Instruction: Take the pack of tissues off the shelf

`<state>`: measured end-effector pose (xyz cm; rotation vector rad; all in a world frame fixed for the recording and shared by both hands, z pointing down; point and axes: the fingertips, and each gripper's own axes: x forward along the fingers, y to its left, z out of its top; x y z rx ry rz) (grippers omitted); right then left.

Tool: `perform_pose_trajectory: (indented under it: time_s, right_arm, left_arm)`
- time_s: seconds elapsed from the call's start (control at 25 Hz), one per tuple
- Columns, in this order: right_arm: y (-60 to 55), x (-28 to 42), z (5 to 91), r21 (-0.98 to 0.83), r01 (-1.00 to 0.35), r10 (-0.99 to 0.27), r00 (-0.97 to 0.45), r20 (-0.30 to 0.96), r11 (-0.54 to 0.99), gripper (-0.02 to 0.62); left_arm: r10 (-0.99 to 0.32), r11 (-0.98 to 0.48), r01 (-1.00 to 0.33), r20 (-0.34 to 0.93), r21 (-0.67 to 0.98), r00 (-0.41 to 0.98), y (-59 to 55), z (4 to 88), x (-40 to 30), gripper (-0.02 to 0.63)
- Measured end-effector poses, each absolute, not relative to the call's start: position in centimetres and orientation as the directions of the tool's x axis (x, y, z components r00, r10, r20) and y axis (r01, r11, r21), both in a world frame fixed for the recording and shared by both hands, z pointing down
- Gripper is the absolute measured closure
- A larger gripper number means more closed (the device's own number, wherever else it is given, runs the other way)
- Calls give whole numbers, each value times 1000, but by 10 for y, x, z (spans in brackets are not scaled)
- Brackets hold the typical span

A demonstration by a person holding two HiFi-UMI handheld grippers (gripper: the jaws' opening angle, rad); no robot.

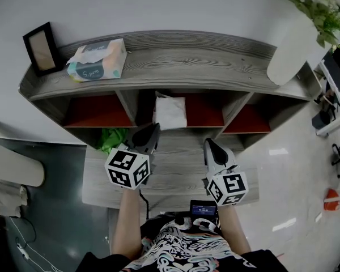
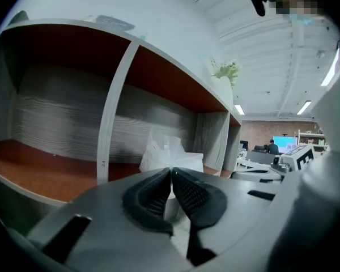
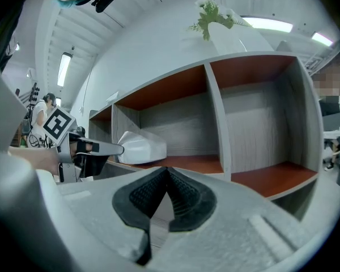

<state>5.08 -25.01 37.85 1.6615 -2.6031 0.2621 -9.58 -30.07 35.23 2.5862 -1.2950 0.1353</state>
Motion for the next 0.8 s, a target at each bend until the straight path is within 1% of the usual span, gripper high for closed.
perform_pose_trajectory:
  time_s: [0.16, 0.56, 0.8]
  right_arm:
    - [-242, 49, 380, -118, -910, -903, -410, 127, 397, 591]
    - [-219, 44, 383, -132, -924, -919, -374, 125, 359, 591]
    - [-206, 43, 379, -117, -927, -923, -368, 112, 355, 591]
  left_arm:
    - [-770, -583, -792, 189, 182, 610, -285, 359, -102, 592]
    - [-715, -651, -716, 112, 251, 690, -243, 358, -108, 592]
    - [-722, -644, -716, 94, 271, 685, -230, 358, -118, 592]
